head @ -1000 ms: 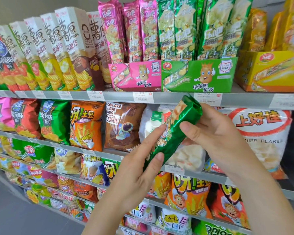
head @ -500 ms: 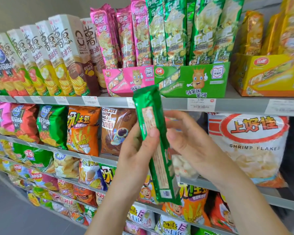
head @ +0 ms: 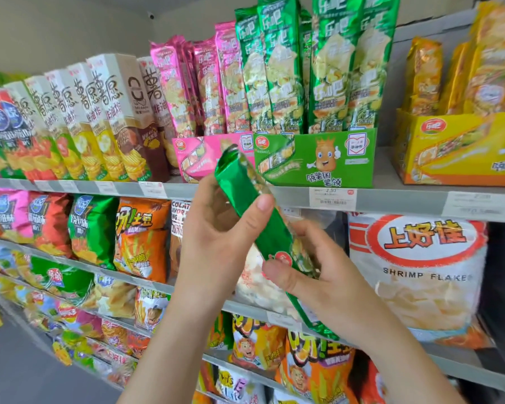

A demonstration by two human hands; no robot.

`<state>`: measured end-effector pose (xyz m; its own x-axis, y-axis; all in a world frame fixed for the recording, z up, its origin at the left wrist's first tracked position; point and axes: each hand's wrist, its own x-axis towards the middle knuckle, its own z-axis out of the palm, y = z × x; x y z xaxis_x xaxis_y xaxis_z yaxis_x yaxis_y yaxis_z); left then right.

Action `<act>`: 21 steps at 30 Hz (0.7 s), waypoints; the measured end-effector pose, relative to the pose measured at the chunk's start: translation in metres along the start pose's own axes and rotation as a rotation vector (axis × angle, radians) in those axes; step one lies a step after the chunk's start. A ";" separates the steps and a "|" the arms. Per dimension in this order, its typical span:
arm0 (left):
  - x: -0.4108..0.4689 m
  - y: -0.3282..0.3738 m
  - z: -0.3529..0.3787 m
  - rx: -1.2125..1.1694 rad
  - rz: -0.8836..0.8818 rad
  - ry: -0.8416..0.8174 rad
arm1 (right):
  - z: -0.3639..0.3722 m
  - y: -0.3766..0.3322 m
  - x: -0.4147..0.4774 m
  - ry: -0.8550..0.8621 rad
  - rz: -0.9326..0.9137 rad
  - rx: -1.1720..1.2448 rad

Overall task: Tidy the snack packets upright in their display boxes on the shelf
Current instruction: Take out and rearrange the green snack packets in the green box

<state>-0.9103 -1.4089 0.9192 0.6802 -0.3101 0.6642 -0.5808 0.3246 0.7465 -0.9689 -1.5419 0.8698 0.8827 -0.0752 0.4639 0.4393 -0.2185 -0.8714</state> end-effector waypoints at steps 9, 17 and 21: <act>0.023 -0.005 0.010 -0.238 -0.054 -0.030 | -0.029 -0.013 -0.010 -0.120 0.008 0.066; 0.048 0.005 0.018 -0.448 -0.070 -0.303 | -0.049 -0.015 -0.012 -0.040 -0.035 0.131; 0.073 0.026 0.025 -0.251 -0.009 -0.338 | -0.057 -0.020 -0.014 0.003 -0.041 0.216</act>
<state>-0.8867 -1.4450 0.9877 0.4753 -0.5764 0.6647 -0.4199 0.5153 0.7471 -1.0002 -1.5919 0.8900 0.8631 -0.0736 0.4996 0.5005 -0.0077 -0.8657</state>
